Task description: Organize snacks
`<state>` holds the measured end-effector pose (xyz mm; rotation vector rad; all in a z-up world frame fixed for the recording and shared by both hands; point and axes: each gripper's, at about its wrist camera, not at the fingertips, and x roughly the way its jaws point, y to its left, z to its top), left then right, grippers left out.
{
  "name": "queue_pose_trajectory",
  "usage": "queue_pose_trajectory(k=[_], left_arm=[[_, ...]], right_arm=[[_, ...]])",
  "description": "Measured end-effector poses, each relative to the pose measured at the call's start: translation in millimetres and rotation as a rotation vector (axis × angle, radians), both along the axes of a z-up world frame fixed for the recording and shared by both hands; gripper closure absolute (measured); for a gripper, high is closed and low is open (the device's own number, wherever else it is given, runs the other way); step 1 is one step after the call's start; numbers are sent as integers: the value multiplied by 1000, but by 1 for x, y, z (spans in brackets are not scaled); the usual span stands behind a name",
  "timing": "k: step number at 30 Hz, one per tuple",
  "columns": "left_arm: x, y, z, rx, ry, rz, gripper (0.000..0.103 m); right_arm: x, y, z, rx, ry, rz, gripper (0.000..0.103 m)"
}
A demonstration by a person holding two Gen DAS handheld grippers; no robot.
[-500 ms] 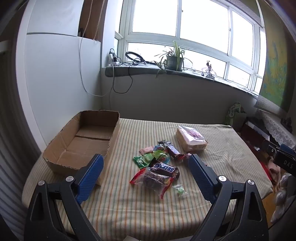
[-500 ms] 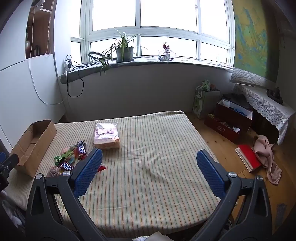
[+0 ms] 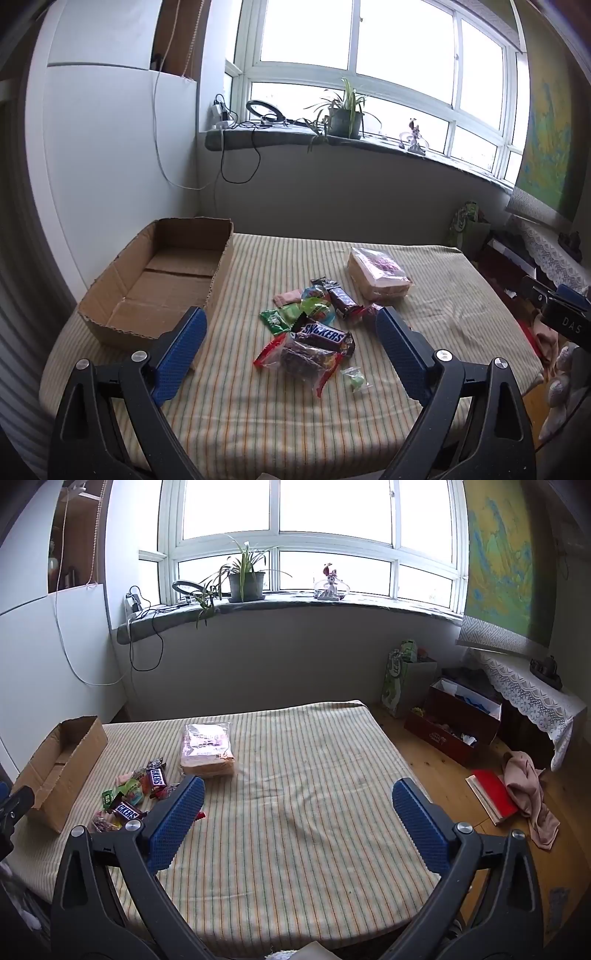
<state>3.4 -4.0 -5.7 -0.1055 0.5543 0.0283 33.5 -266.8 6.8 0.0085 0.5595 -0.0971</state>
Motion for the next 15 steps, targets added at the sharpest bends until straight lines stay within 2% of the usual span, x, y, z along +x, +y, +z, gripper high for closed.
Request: queue_pose_trajectory(k=[15], left_arm=[[3,-2,-3,-1,9,-10,10]], right_arm=[[3,0,-5,8,11,3,0]])
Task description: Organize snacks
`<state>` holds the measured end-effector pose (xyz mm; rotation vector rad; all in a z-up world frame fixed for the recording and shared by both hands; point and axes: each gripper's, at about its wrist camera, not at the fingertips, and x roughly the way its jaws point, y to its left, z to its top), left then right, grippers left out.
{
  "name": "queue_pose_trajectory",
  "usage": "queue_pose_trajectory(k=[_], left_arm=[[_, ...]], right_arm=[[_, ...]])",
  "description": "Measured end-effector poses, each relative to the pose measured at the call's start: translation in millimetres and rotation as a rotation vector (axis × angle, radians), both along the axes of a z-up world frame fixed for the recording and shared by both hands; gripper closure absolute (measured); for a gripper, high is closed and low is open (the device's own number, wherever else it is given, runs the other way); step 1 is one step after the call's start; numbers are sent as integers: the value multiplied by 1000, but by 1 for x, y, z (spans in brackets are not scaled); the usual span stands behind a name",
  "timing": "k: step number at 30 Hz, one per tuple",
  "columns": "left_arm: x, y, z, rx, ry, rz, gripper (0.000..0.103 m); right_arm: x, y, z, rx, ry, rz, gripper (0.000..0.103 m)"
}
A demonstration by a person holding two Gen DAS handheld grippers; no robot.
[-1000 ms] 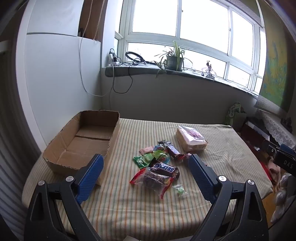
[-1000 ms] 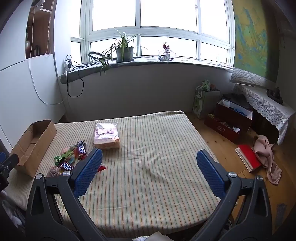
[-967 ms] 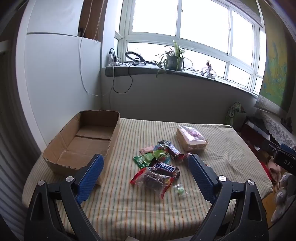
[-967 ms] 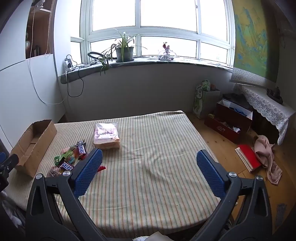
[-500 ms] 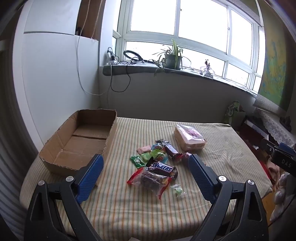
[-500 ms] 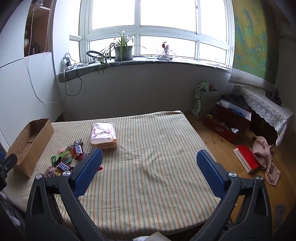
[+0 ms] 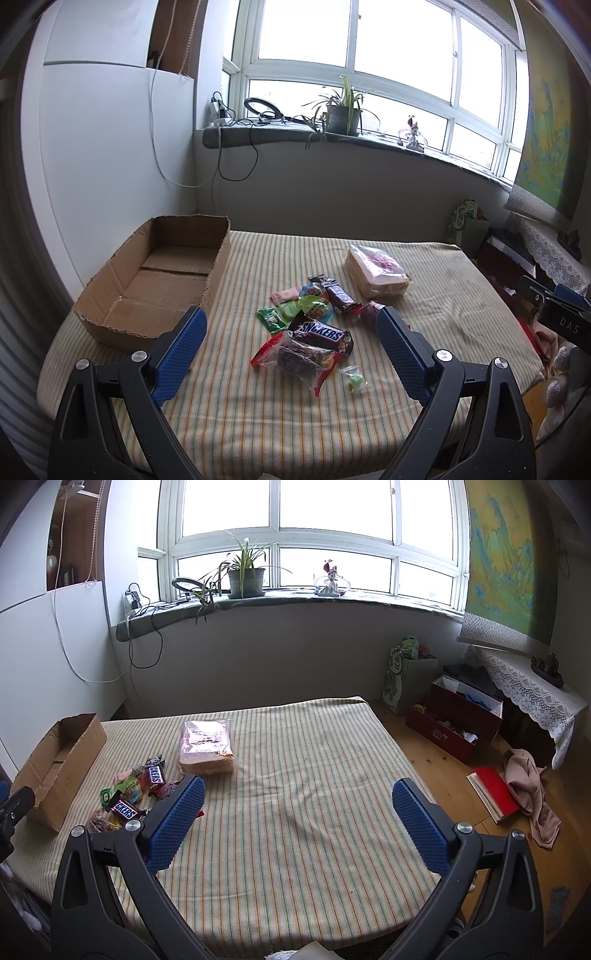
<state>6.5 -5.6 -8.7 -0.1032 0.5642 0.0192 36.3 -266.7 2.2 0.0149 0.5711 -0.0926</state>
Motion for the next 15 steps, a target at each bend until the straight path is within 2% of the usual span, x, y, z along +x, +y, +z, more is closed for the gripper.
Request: queue_pose_trajectory(k=[15], left_arm=[[2,2,0,-4,5,-2,10]], right_arm=[[2,1,-3,1,11,4,0]])
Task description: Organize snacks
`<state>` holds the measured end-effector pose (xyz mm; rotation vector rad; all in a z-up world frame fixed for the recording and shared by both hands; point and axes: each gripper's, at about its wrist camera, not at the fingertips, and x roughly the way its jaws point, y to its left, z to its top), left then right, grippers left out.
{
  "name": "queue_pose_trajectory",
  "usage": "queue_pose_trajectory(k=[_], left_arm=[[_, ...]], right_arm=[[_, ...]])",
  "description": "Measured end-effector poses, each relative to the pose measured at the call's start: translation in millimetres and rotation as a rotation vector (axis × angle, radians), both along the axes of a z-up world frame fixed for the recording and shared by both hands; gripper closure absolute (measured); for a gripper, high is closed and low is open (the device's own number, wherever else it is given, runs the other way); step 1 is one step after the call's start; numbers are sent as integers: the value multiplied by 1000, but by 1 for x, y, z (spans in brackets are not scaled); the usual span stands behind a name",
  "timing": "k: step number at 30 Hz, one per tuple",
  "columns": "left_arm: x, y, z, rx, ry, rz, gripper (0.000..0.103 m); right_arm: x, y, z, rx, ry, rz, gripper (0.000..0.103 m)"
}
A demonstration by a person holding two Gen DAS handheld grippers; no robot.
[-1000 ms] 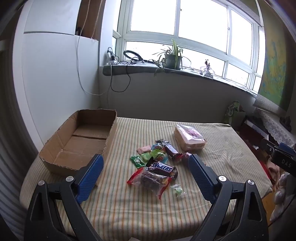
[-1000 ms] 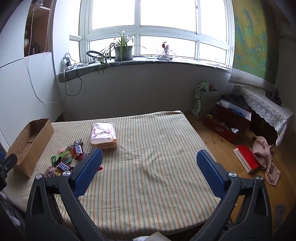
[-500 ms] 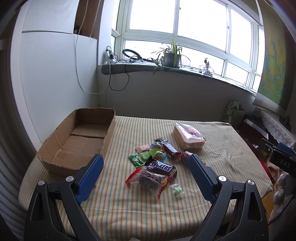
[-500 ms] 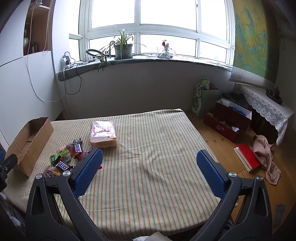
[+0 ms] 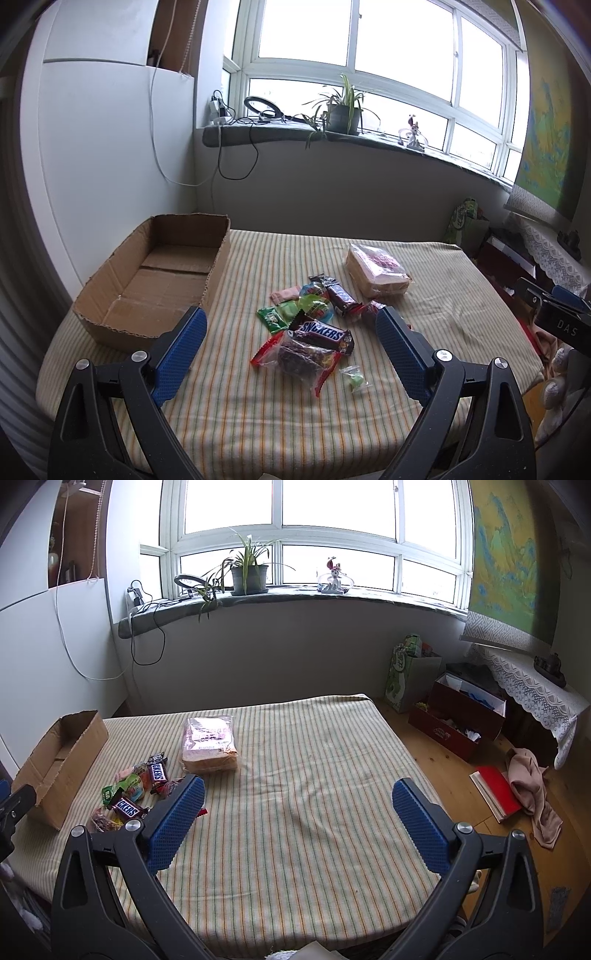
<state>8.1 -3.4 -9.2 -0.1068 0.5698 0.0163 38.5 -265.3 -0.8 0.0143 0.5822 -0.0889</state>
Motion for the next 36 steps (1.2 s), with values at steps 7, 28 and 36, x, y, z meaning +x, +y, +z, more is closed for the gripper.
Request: queue_pose_trajectory(k=[7,28,36], left_arm=[[1,-3,0,3,1,-6,10],[2,-4,-3,-2,7,-12,10],[6,-4,-8,-7,22,-17,10]], right_arm=[[0,0,-1,0,2,2,0],[1,3,-8,0,15,2,0],[6,1,-10,3,32,-2,0]])
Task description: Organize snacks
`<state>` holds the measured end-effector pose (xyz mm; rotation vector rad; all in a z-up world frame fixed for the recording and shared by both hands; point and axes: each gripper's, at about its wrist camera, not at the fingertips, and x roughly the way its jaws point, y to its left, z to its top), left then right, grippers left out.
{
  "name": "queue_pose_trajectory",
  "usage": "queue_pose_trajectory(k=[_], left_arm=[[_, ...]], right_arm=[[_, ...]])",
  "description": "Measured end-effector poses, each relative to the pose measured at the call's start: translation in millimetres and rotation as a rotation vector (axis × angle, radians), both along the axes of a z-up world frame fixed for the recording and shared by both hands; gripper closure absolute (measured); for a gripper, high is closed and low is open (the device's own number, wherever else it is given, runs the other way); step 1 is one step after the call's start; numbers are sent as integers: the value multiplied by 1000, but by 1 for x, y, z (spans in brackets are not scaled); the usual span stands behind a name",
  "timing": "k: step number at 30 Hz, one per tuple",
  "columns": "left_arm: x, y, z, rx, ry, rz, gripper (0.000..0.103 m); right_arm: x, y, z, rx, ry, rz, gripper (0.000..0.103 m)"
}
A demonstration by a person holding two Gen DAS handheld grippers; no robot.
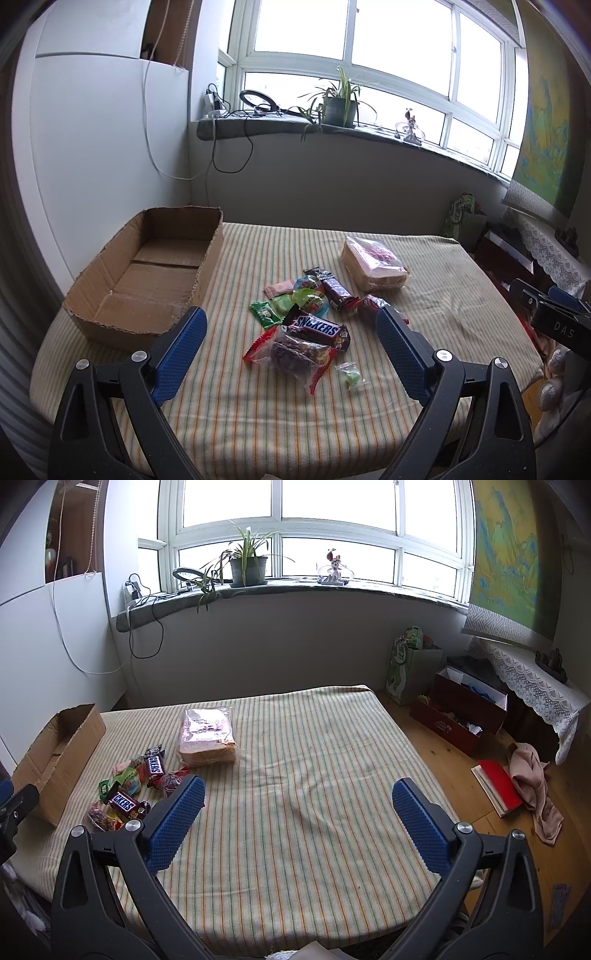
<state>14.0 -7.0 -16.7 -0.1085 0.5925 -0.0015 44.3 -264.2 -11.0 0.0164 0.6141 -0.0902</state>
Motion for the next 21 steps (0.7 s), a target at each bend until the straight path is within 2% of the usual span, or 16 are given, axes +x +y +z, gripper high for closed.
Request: queue_pose_trajectory(k=[11,18,21], left_arm=[[6,7,-15,-20,45,-4,10],[3,17,-33,-31,100,0,11],[1,21,-43,-37,130,-4,16]], right_arm=[[8,3,-12,-2,34,28,0],[14,4,-40,28,88,121,0],[17,7,-52,29,114,153,0]])
